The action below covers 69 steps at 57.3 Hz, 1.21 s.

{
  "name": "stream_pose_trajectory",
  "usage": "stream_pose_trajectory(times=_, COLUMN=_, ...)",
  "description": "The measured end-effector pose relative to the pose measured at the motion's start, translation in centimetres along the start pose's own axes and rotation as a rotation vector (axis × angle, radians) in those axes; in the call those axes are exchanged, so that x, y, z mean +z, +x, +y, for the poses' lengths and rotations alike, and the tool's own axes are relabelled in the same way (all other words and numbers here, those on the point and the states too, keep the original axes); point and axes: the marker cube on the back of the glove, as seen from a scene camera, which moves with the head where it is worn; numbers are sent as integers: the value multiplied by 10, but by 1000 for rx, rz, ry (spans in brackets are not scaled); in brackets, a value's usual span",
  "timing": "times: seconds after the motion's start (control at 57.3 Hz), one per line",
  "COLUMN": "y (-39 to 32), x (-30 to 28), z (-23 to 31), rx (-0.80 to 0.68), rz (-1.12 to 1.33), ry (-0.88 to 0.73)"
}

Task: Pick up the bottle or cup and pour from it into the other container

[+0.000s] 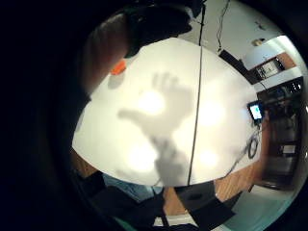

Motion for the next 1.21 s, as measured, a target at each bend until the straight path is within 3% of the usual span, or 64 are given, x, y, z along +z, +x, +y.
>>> stream_pose_trajectory(times=0.052, y=0, x=3, z=10, rx=-67, rz=-14, ry=-210)
stream_pose_trajectory(times=0.105, y=-1, x=16, z=-2, rx=-75, rz=-40, ry=-287)
stream_pose_trajectory(times=0.279, y=-2, x=72, z=-50, rx=-43, rz=-211, ry=-273)
stream_pose_trajectory(times=0.507, y=-18, x=140, z=-92, rx=13, rz=-848, ry=-267)
stream_pose_trajectory(times=0.681, y=-36, x=172, z=-111, rx=2, rz=-1088, ry=-250)
stream_pose_trajectory(times=1.205, y=-68, x=198, z=-115, rx=27, rz=-1151, ry=-241)
